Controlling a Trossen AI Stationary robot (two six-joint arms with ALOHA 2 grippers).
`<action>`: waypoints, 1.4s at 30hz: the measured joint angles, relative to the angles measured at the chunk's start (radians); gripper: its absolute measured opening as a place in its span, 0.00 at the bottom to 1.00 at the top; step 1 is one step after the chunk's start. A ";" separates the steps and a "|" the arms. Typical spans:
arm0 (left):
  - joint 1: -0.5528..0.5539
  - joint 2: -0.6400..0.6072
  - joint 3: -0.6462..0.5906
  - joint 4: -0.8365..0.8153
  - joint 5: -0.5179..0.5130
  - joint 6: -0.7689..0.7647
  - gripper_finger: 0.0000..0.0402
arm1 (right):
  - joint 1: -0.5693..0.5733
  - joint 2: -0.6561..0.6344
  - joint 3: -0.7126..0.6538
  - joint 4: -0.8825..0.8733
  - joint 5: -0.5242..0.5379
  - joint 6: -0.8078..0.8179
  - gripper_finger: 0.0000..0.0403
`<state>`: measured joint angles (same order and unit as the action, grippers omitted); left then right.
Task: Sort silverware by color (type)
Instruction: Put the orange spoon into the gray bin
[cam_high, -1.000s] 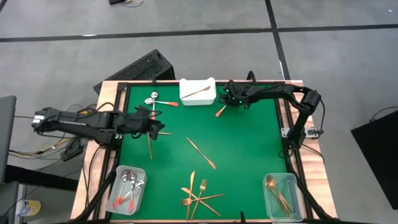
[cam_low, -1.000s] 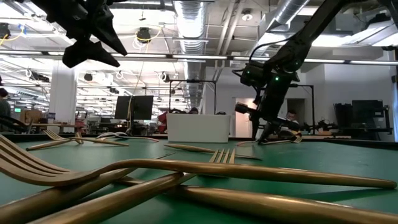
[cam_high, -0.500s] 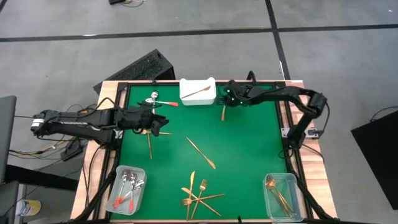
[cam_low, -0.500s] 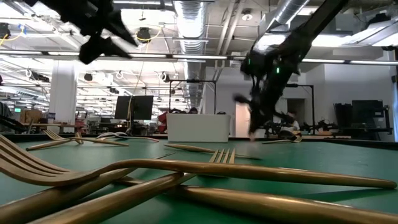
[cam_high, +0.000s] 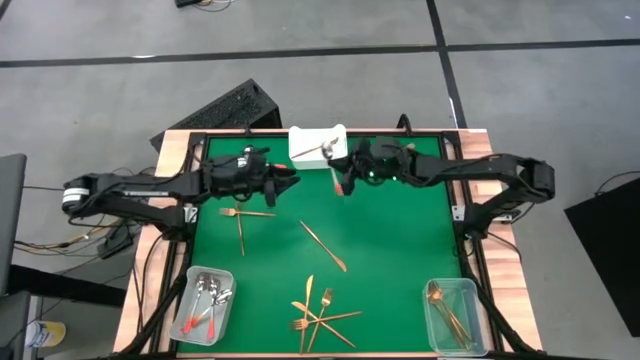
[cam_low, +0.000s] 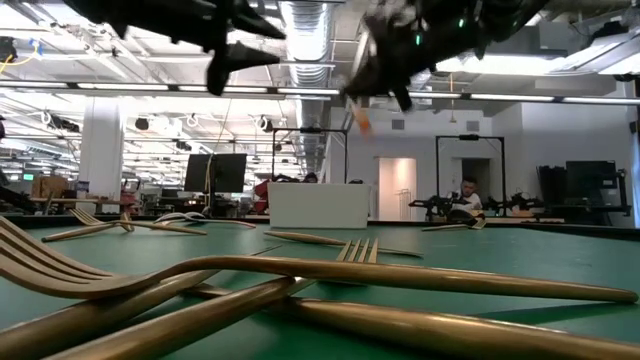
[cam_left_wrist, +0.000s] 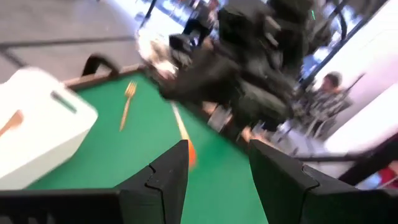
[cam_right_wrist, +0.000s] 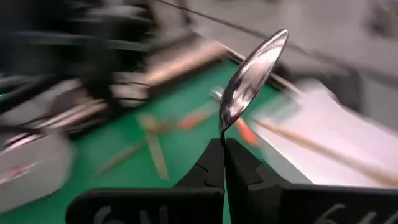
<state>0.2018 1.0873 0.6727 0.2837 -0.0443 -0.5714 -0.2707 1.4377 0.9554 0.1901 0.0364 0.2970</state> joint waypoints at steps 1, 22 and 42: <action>0.012 0.017 0.000 0.049 0.013 -0.001 0.39 | 0.015 -0.005 0.000 0.031 -0.022 -0.041 0.03; 0.086 0.262 0.089 0.424 0.205 0.055 0.45 | 0.113 -0.005 0.000 0.157 -0.144 -0.201 0.03; 0.094 0.213 0.401 -0.381 0.396 0.129 0.01 | 0.087 -0.006 0.002 0.163 -0.065 -0.032 0.20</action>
<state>0.2963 1.3008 1.0733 -0.0976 0.3516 -0.4422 -0.1842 1.4317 0.9575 0.3536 -0.0289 0.2654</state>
